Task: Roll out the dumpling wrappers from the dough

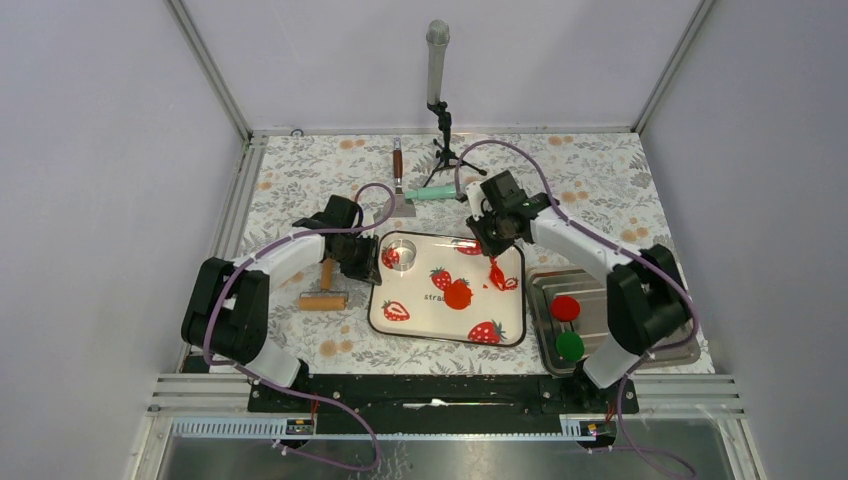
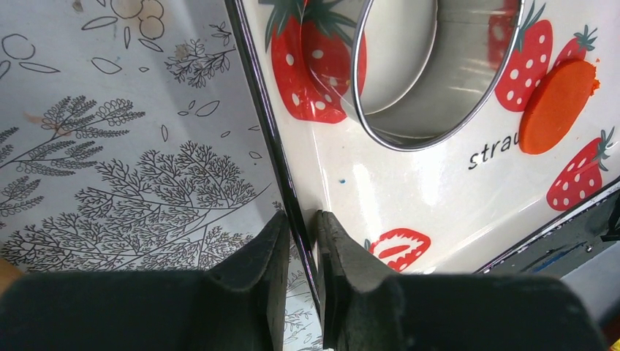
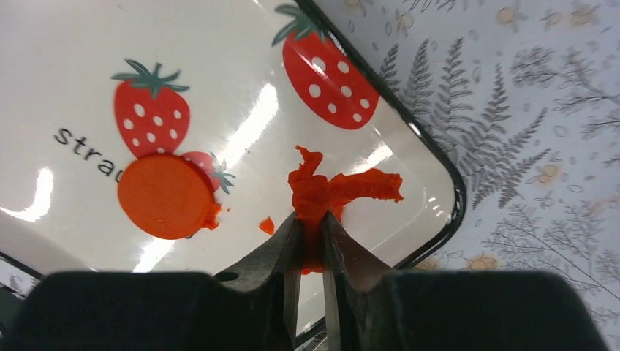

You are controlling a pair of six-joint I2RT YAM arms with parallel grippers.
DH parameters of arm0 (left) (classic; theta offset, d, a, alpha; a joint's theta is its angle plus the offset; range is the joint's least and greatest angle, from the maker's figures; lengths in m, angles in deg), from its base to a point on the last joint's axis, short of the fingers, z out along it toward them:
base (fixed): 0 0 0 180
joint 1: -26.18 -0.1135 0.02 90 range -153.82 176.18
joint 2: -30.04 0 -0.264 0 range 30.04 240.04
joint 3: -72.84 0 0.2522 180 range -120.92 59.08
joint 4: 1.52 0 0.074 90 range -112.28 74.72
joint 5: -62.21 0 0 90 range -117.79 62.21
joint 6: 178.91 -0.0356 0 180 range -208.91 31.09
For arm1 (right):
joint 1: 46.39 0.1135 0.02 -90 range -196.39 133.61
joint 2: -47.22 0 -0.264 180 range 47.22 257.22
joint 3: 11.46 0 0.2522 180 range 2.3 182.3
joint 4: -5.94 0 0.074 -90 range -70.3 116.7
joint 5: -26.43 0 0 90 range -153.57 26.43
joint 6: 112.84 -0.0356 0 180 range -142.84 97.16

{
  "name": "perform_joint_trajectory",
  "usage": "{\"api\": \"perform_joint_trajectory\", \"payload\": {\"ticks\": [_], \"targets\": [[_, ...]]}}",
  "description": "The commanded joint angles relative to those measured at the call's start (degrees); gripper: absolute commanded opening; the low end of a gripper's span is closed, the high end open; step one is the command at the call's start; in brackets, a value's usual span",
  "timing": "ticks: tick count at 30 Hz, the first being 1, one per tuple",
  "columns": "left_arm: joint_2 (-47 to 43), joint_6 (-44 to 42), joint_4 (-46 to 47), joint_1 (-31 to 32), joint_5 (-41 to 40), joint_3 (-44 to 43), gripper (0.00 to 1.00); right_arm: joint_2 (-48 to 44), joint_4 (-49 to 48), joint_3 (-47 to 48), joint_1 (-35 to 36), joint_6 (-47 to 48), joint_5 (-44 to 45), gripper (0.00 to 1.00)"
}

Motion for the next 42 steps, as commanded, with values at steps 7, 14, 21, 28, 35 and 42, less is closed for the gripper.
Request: {"api": "perform_joint_trajectory", "payload": {"ticks": [7,14,21,28,35,42], "targets": [[-3.3,-1.7,1.2,-0.2,0.6,-1.9,0.21,12.7,6.5,7.9,-0.5,3.8,-1.0,0.38],[-4.2,-2.3,1.6,-0.1,1.6,-2.0,0.33,10.3,13.3,12.7,-0.7,3.5,-3.0,0.74],[-9.3,-3.6,2.0,-1.1,4.8,-1.5,0.41,-1.1,9.2,4.3,-1.1,2.2,-11.7,0.93],[-16.3,-2.3,13.6,-1.5,16.4,-0.1,0.5,-11.5,0.1,-7.6,-1.3,10.9,-16.9,1.0],[-4.2,-0.7,19.0,3.1,29.4,-10.6,0.59,-13.4,-2.4,-13.0,-4.2,22.9,-26.8,1.0],[7.7,2.3,23.6,9.0,30.6,-18.7,0.66,-18.3,-7.7,-17.8,-4.8,36.0,-25.4,0.99]]}}
